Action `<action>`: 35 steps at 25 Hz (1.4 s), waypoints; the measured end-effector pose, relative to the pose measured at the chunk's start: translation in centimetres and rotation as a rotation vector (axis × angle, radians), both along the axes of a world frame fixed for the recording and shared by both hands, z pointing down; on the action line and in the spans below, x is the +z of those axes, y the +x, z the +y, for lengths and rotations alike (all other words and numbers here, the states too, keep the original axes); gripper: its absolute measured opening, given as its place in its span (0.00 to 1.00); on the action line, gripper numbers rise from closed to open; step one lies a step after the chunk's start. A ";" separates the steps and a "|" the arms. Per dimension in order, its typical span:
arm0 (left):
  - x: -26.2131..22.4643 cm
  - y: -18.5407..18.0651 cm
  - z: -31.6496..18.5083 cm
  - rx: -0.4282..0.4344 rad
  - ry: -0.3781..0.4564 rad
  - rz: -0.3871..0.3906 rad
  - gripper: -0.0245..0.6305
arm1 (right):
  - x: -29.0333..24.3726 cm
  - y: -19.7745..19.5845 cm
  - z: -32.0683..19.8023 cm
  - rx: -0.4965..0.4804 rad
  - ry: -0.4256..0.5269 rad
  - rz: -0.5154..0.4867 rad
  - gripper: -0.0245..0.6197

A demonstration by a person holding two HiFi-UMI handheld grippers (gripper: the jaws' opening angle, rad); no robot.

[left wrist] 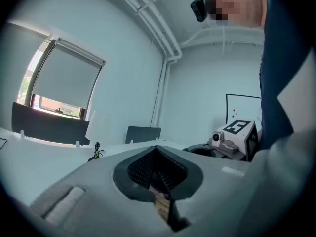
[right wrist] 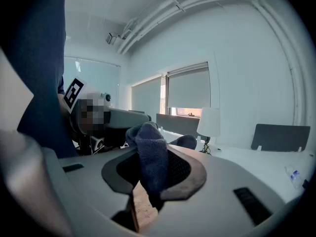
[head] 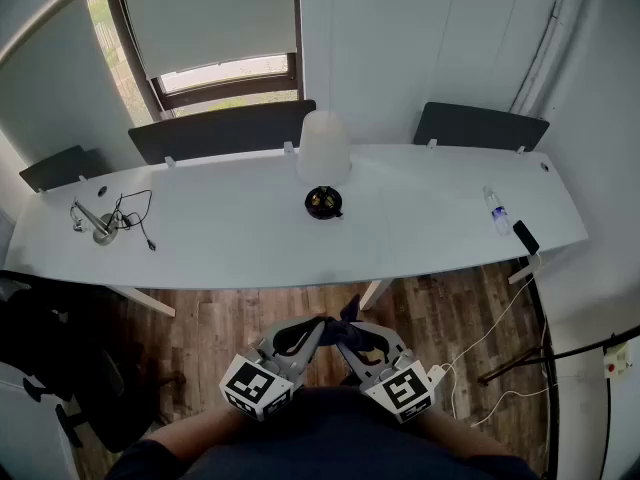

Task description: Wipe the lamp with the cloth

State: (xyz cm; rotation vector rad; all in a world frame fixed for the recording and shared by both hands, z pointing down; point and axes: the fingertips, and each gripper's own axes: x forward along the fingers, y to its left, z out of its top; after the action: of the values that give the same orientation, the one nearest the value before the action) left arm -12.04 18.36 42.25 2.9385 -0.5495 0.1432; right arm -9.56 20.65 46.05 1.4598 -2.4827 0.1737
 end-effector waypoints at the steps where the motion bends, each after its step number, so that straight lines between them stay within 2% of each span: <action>1: 0.0 0.1 -0.1 0.001 -0.001 0.000 0.05 | 0.1 0.1 -0.1 -0.002 0.002 0.001 0.20; 7: -0.1 1.2 -0.9 -0.022 -0.031 0.018 0.05 | 0.2 1.0 -0.9 -0.009 0.000 0.004 0.20; 14: 0.4 2.7 -3.1 -0.035 -0.022 0.004 0.05 | 0.6 2.6 -3.0 -0.029 -0.019 -0.002 0.20; 21: -0.1 6.1 -7.1 -0.098 0.001 -0.011 0.05 | 0.1 6.4 -7.1 -0.076 0.008 -0.003 0.20; 26: 0.5 8.0 -9.6 -0.185 -0.030 -0.019 0.05 | 0.6 8.2 -10.1 -0.160 0.014 0.006 0.20; 30: 1.7 8.1 -11.0 -0.231 -0.065 -0.032 0.05 | 1.6 8.2 -11.8 -0.209 -0.020 0.004 0.20; 35: 1.7 7.1 -13.2 -0.238 -0.072 -0.019 0.05 | 1.6 7.1 -14.0 -0.221 -0.012 0.022 0.20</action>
State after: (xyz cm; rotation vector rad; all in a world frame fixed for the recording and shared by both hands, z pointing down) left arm -4.94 5.15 43.99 2.7779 -0.8714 0.1592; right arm -2.42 6.65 47.70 1.1642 -2.5971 0.1289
